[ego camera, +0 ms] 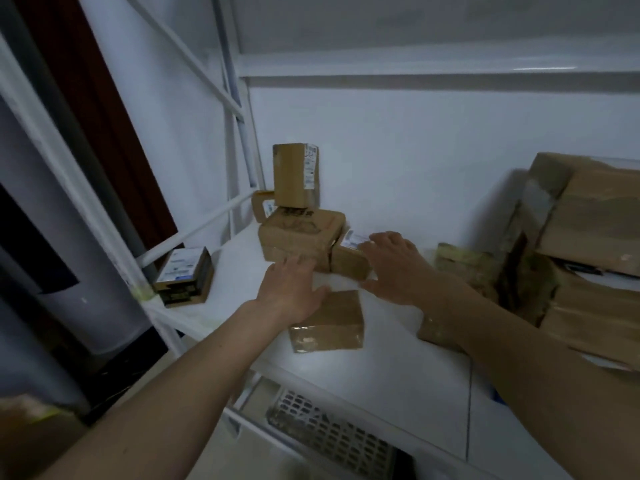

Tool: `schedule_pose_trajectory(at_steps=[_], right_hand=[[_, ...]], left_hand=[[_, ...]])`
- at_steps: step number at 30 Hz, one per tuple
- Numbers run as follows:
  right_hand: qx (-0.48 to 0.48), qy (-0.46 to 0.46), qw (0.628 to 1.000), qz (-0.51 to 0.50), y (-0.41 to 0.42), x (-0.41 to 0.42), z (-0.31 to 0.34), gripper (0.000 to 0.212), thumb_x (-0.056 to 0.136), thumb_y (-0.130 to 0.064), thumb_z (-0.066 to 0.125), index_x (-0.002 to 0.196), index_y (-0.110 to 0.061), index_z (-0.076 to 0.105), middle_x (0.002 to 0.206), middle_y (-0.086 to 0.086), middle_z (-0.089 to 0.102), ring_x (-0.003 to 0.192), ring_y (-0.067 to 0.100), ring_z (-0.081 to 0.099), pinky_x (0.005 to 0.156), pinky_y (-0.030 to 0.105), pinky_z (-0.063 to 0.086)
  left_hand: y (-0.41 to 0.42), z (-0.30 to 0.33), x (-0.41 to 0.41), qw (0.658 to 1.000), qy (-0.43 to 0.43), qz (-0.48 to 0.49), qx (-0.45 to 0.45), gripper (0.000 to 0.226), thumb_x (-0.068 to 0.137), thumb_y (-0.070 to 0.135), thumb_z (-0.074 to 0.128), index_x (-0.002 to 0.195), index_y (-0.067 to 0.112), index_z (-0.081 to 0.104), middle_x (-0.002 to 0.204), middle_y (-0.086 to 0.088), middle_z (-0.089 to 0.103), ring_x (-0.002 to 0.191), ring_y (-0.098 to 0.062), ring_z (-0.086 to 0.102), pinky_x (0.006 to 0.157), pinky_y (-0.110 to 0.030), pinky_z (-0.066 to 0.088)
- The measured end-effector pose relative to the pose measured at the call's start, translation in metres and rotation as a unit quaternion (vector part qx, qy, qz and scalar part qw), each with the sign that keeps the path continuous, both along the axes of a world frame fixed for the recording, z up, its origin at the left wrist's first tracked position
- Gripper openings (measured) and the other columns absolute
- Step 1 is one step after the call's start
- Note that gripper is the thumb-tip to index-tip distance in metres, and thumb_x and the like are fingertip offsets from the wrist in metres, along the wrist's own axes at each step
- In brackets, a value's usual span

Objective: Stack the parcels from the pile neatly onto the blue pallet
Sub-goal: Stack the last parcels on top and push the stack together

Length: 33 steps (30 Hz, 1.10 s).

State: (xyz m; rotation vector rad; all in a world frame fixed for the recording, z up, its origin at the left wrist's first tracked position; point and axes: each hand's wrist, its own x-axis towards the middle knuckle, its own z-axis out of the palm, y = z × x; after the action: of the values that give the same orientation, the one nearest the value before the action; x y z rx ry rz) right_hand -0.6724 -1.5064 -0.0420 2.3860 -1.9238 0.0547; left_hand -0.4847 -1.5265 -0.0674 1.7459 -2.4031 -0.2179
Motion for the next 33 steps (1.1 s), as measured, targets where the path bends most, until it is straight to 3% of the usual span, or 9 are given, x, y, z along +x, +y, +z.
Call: schedule_pose_trajectory(at_steps=[8, 17, 23, 29, 33], right_hand=[[0.043, -0.017, 0.999, 0.005, -0.052, 0.108, -0.008, 0.060, 0.090, -0.043, 0.054, 0.139, -0.016, 0.033, 0.146, 0.011, 0.029, 0.135, 0.032, 0.025, 0.110, 0.048, 0.026], [0.057, -0.011, 0.997, -0.043, -0.121, 0.185, -0.024, 0.061, 0.089, -0.046, 0.053, 0.138, -0.016, 0.033, 0.143, 0.011, 0.031, 0.133, 0.033, 0.026, 0.107, 0.046, 0.028], [0.085, -0.032, 0.989, -0.113, -0.165, 0.193, -0.029, 0.061, 0.090, -0.044, 0.050, 0.140, -0.016, 0.031, 0.143, 0.010, 0.032, 0.133, 0.033, 0.025, 0.105, 0.045, 0.028], [0.074, -0.019, 0.985, -0.154, -0.220, 0.166, -0.022, 0.046, 0.091, -0.030, 0.048, 0.131, -0.009, 0.037, 0.137, 0.014, 0.037, 0.128, 0.035, 0.032, 0.104, 0.047, 0.029], [0.065, -0.076, 0.978, -0.181, -0.265, 0.137, -0.025, 0.045, 0.093, -0.021, 0.044, 0.135, -0.006, 0.036, 0.136, 0.015, 0.038, 0.126, 0.034, 0.033, 0.102, 0.044, 0.035]], left_hand=[[-0.059, -0.004, 0.112, 0.999, -0.012, 0.015, 0.029, 0.066, 0.092, 0.055, 0.045, 0.147, 0.020, 0.031, 0.153, -0.007, 0.028, 0.140, -0.026, 0.021, 0.112, -0.036, 0.022], [-0.130, -0.011, 0.183, 0.999, 0.003, -0.013, 0.043, 0.064, 0.092, 0.051, 0.049, 0.145, 0.019, 0.034, 0.150, -0.006, 0.033, 0.138, -0.026, 0.025, 0.112, -0.038, 0.025], [-0.172, -0.023, 0.185, 0.997, 0.011, -0.040, 0.062, 0.067, 0.092, 0.050, 0.049, 0.147, 0.017, 0.029, 0.153, -0.007, 0.028, 0.140, -0.026, 0.023, 0.113, -0.040, 0.026], [-0.219, -0.029, 0.174, 0.996, 0.005, -0.051, 0.070, 0.071, 0.094, 0.050, 0.047, 0.150, 0.017, 0.018, 0.156, -0.007, 0.021, 0.142, -0.026, 0.017, 0.112, -0.039, 0.022], [-0.261, -0.026, 0.155, 0.998, 0.020, -0.037, 0.053, 0.079, 0.091, 0.052, 0.052, 0.151, 0.016, 0.016, 0.156, -0.010, 0.021, 0.141, -0.029, 0.020, 0.112, -0.042, 0.024]])
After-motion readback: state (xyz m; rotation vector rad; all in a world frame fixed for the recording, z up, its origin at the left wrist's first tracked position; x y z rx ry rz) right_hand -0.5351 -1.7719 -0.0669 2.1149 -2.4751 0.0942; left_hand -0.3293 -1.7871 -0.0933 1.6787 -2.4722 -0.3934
